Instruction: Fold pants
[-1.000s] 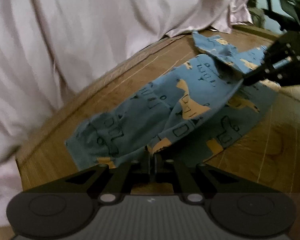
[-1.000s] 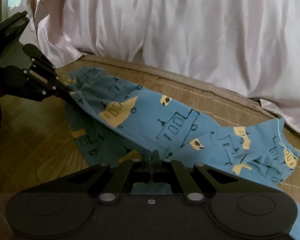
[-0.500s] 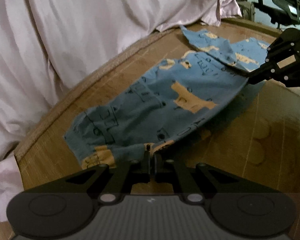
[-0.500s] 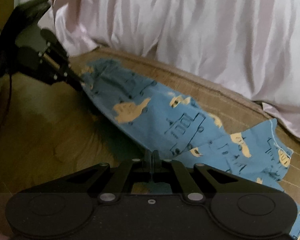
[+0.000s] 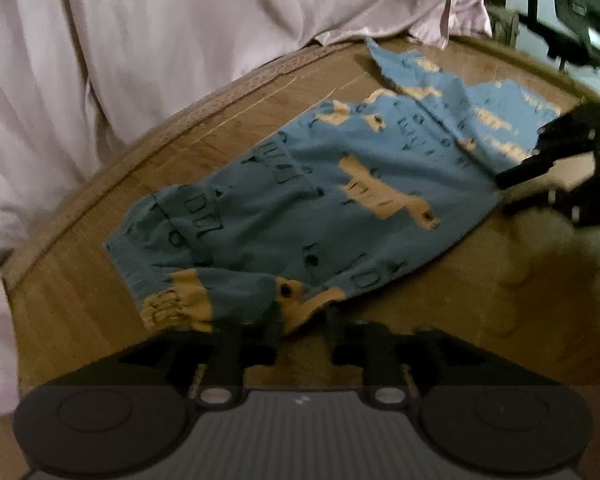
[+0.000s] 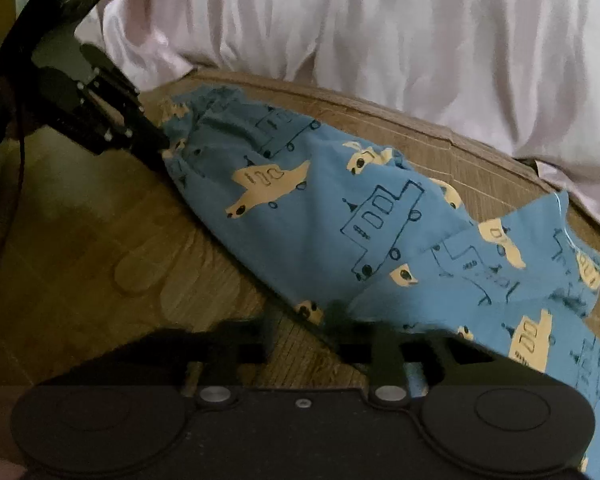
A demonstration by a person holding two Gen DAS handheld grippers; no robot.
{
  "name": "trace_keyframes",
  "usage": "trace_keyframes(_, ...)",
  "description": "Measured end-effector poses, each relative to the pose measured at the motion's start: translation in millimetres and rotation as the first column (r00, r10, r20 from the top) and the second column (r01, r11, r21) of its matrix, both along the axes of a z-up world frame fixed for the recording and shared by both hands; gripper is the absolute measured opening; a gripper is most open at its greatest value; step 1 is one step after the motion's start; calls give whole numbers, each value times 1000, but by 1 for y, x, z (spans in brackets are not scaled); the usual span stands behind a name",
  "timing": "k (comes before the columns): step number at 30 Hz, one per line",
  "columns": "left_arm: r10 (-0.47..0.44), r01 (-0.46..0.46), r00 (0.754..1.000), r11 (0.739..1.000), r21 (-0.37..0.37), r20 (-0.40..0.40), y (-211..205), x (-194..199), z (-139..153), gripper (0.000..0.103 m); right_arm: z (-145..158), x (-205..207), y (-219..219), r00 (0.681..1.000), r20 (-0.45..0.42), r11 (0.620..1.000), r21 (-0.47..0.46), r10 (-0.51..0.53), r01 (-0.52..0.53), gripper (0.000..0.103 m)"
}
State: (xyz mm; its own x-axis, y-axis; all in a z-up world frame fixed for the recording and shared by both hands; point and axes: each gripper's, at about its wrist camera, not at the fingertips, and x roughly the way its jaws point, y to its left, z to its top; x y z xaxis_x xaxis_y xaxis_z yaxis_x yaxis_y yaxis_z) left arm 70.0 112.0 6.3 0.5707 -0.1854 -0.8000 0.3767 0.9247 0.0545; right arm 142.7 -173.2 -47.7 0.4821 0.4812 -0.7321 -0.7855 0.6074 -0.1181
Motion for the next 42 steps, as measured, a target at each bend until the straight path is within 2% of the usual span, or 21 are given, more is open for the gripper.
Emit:
trace_keyframes(2,-11,12,1000,1000,-27,25,-3,-3,6,59,4,-2,-9,1000,1,999,31,-12,12,74)
trace_keyframes(4,-16,19,998,998,-53,53,-8,-4,12,71,10,-2,-21,1000,9,999,42,-29,28,76)
trace_keyframes(6,-36,43,997,992,-118,63,-14,-1,19,78,15,-1,-32,997,35,998,24,-66,65,89)
trace_keyframes(8,-44,56,997,978,-199,65,-26,10,22,93,19,6,-46,993,60,994,6,-105,105,98)
trace_keyframes(9,-46,60,997,970,-234,65,-34,16,22,95,22,10,-53,989,70,991,-3,-133,133,102)
trace_keyframes(11,-71,83,996,953,-291,53,-53,32,20,96,27,22,-71,976,90,979,-8,-200,202,102)
trace_keyframes(14,-104,111,994,911,-397,38,-84,58,14,100,36,41,-100,942,98,947,33,-320,318,102)
trace_keyframes(16,-71,67,997,876,-477,9,-101,75,6,101,40,54,-119,917,73,919,62,-393,389,102)
trace_keyframes(19,-2,-24,999,816,-578,-46,-119,91,-10,103,42,67,-143,893,2,889,91,-450,448,102)
trace_keyframes(24,58,-117,992,755,-645,-112,-136,105,-34,102,46,86,-161,868,-86,857,141,-488,496,102)
trace_keyframes(25,65,-136,989,736,-663,-130,-134,106,-36,98,49,88,-160,866,-97,853,148,-491,500,102)
trace_keyframes(26,91,-175,984,697,-695,-156,-128,104,-41,89,51,95,-160,864,-115,850,158,-490,503,102)
trace_keyframes(28,132,-259,965,615,-745,-226,-117,104,-55,80,54,108,-158,862,-157,845,177,-482,504,102)
trace_keyframes(29,139,-282,959,583,-762,-248,-111,105,-60,75,54,115,-155,862,-175,843,186,-476,504,102)
trace_keyframes(30,148,-292,956,566,-771,-254,-107,107,-63,73,54,123,-152,862,-187,844,189,-471,502,102)
trace_keyframes(32,127,-285,957,564,-775,-260,-105,113,-66,71,51,139,-140,865,-197,851,178,-461,494,102)
trace_keyframes(39,83,-214,975,609,-764,-207,-118,134,-60,71,60,199,-95,879,-215,877,141,-426,460,102)
trace_keyframes(42,75,-211,975,604,-768,-209,-113,134,-62,67,65,229,-83,858,-280,876,95,-431,472,102)
